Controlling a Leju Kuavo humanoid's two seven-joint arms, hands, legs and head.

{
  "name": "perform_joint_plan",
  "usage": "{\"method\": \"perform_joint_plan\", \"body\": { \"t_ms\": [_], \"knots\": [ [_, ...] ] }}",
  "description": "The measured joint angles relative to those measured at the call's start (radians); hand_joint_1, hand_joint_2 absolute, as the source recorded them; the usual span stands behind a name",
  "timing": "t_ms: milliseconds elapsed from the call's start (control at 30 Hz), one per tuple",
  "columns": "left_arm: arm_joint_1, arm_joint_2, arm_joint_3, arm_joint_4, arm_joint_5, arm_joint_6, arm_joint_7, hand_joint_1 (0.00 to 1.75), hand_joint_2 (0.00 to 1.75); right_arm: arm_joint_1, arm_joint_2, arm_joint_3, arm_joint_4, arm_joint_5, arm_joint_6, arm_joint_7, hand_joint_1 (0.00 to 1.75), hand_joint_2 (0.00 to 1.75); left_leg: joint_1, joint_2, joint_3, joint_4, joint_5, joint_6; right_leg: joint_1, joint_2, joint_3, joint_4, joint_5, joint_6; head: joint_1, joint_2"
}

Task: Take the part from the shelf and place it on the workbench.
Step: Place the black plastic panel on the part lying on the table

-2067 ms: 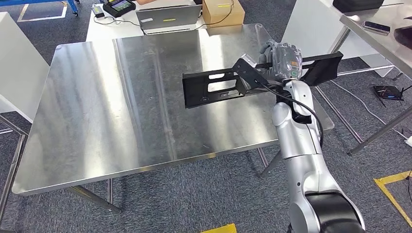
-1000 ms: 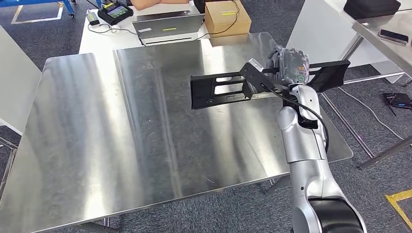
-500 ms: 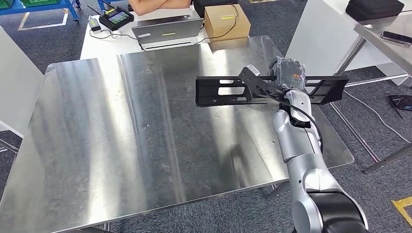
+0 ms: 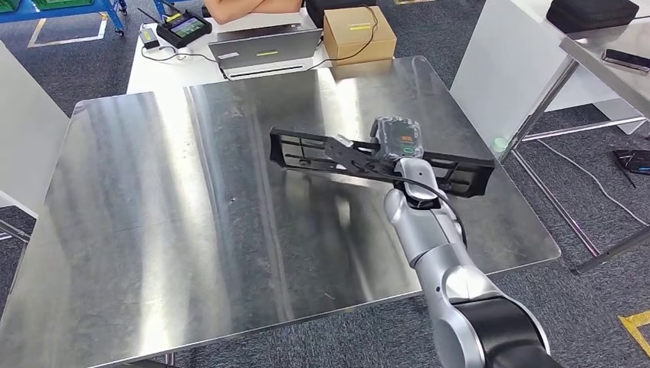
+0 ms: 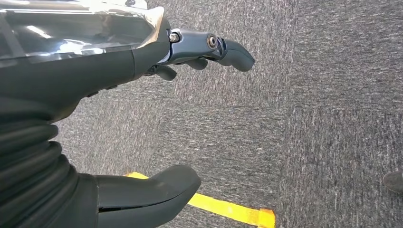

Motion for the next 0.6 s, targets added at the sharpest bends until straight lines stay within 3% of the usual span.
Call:
{"method": "perform_joint_plan", "body": {
  "t_ms": [400,600],
  "knots": [
    [0.005,-0.004,0.004,0.002,0.010,0.001,0.013,0.00,1.75,0.002,0.123,0.076,0.048,0.035,0.038,-0.118,1.75,1.75,-0.004,-0.001,0.000,0.001,-0.001,0.001,-0.004,-0.001,0.001,-0.002,0.000,0.000,0.000,0.000],
    [0.007,-0.004,0.007,0.003,0.015,0.001,0.025,0.00,1.75,0.003,0.142,0.085,0.054,0.034,0.046,-0.128,1.75,1.75,-0.009,-0.002,0.000,0.006,-0.004,0.012,-0.015,0.000,0.004,-0.012,0.006,0.008,-0.001,0.000]
  ]
}}
